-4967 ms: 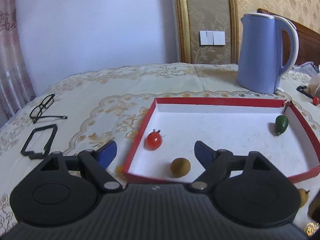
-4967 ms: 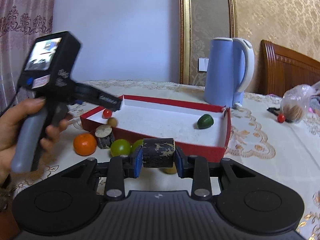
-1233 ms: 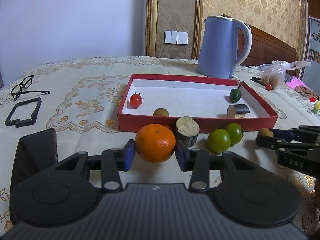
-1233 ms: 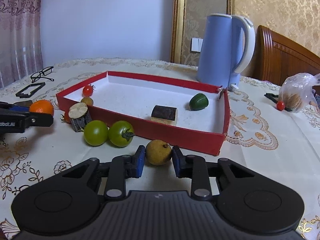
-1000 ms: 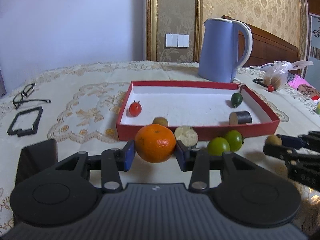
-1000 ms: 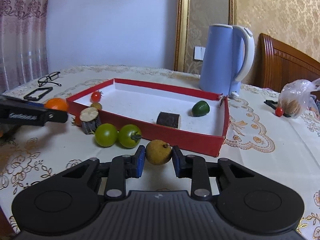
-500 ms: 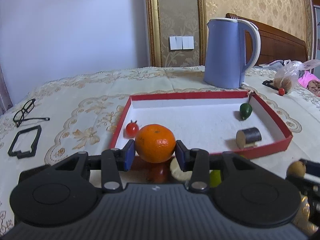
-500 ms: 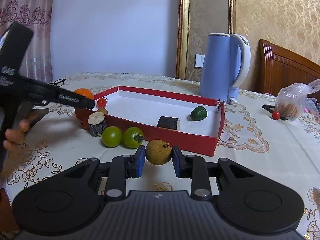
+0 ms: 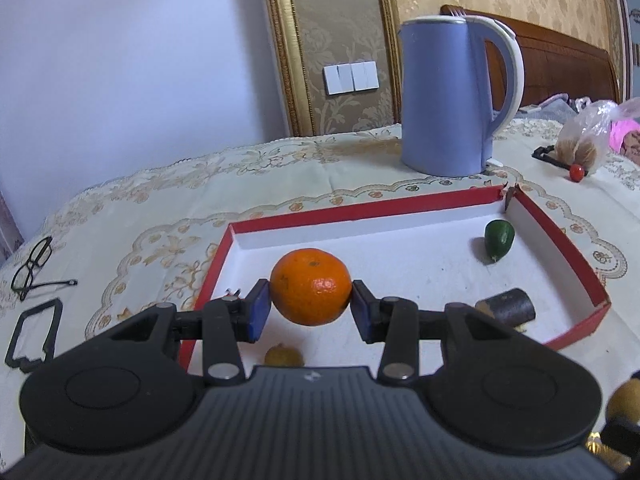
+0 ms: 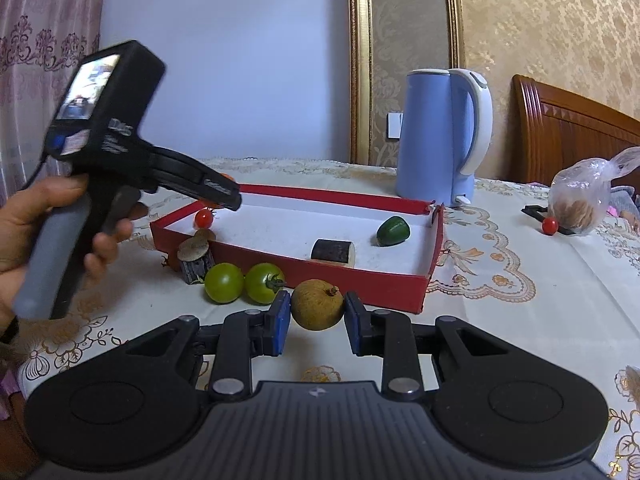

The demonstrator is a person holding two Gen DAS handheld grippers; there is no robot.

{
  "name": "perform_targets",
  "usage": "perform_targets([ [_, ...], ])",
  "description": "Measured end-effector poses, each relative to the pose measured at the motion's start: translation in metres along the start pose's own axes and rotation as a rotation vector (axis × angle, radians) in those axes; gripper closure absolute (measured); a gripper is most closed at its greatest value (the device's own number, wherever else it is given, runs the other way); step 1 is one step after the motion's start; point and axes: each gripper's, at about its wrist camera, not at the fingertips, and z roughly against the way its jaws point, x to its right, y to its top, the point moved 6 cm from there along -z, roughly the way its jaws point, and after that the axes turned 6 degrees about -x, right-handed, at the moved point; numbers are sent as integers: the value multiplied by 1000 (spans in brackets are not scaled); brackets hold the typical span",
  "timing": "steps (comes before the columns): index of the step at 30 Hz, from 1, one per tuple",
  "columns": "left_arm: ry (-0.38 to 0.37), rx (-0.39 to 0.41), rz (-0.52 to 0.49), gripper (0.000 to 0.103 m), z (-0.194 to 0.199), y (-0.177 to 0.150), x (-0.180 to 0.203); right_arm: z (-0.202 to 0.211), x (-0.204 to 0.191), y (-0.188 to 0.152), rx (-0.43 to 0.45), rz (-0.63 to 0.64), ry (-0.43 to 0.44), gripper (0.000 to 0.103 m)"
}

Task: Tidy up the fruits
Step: 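Release the orange into the red box with left tool while right tool holds pear, then carry the held pear over the red box with the right tool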

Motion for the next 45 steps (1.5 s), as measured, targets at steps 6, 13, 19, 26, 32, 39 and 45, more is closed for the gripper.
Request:
perform_targets([
  [6,-5,-39,-19,63,-22,14,13,4,4,-1,10,-11,2,75],
  [13,10,-73,-59,62,-50,30,28,10,14,-2,21,-35,-8,75],
  [19,30,-80,-83,58,-67,43,39,12,25,-4,19,-56,-28,75],
  [26,42,-41,-44,25,-52,42,30,11,23,-4,15,-57,-25,75],
  [32,26,7,75,6,-11,15,-6,7,11,-1,12,-43,-12,75],
  [39,-15,34,218,0,24,-41,-55,1,-3,4,10,-40,7,75],
  [45,-51,23,293,0,33,-67,-80,-3,-16,8,13,-35,9,75],
])
